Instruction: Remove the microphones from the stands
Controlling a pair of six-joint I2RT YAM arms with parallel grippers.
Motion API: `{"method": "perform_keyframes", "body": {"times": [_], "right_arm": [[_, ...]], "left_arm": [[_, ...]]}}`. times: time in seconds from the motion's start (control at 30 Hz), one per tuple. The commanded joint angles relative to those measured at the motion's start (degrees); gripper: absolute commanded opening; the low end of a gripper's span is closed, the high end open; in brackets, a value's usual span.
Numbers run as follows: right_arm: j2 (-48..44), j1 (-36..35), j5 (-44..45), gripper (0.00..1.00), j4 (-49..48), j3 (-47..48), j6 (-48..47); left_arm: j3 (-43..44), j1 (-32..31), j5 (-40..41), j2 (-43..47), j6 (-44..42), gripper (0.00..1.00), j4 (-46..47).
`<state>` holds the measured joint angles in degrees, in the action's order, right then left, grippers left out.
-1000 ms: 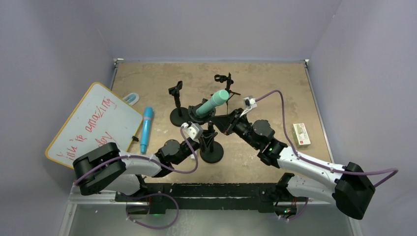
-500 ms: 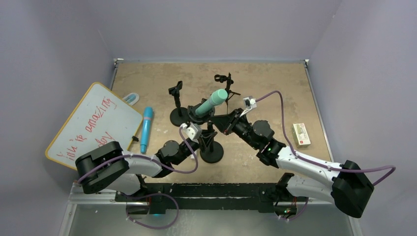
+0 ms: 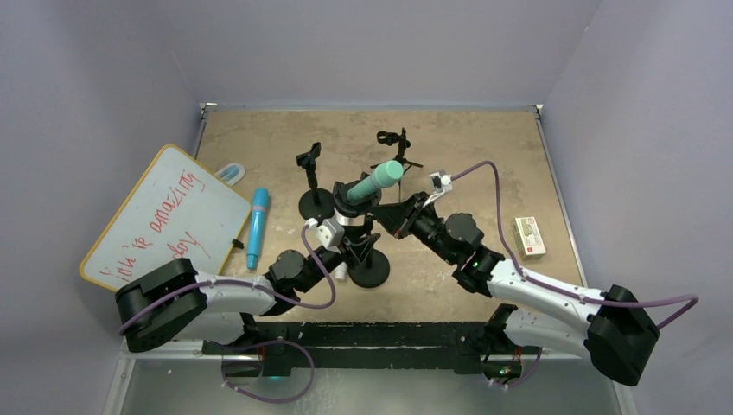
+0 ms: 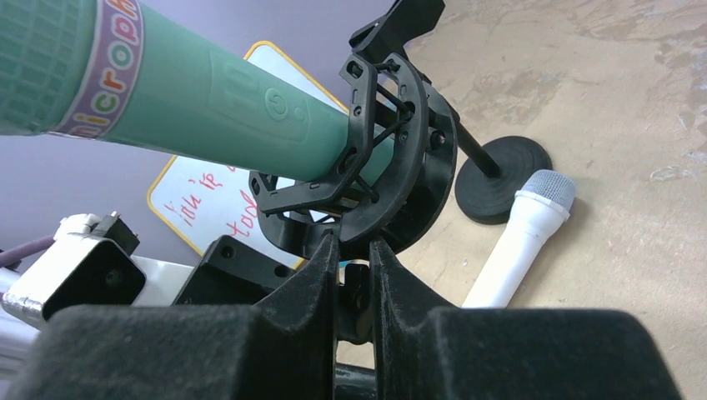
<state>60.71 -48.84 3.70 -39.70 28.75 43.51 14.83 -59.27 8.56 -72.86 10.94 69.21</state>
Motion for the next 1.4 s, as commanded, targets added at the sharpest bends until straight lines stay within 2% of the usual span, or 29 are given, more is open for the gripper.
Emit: {"method": "perform_keyframes", "body": {"times": [0.0, 0.13, 0.7, 0.73, 0.8, 0.9, 1.03, 1.37], "right_arm": [[2.74, -0.35, 0.36, 0.14, 14.87, -4.46, -1.23], [3.00, -0.26, 0.00, 0.14, 14.52, -4.54, -1.42], [6.33, -0.37, -0.46, 0.11, 11.12, -7.72, -1.98], [6.35, -0.38, -0.41, 0.11, 11.34, -7.74, -2.03], [6.35, -0.38, -0.45, 0.11, 11.77, -7.69, -2.34], [6.37, -0.37, -0.45, 0.11, 12.40, -7.70, -2.92], [6.50, -0.33, -0.50, 0.10, 12.65, -8.19, -3.29], [9.69, -0.38, -1.90, 0.08, 9.93, -10.81, -2.73]], "left_arm": [[-3.03, -0.24, 1.72, 0.54, 0.13, 0.25, 7.41], [-3.04, -0.24, 0.98, -0.31, -0.40, 0.01, 6.94], [-7.27, -1.55, 2.95, -4.66, 1.31, 0.00, 5.24], [-7.27, -1.53, 3.02, -4.80, 1.81, 0.05, 5.23], [-7.12, -1.55, 2.93, -4.72, 2.85, 0.25, 5.68], [-6.95, -1.56, 2.31, -3.34, 3.46, 0.39, 4.52], [-7.26, -1.62, 2.35, -0.67, 3.91, 0.42, -0.08], [-11.96, -4.08, 2.05, 5.07, 11.50, 0.42, -11.32]]}}
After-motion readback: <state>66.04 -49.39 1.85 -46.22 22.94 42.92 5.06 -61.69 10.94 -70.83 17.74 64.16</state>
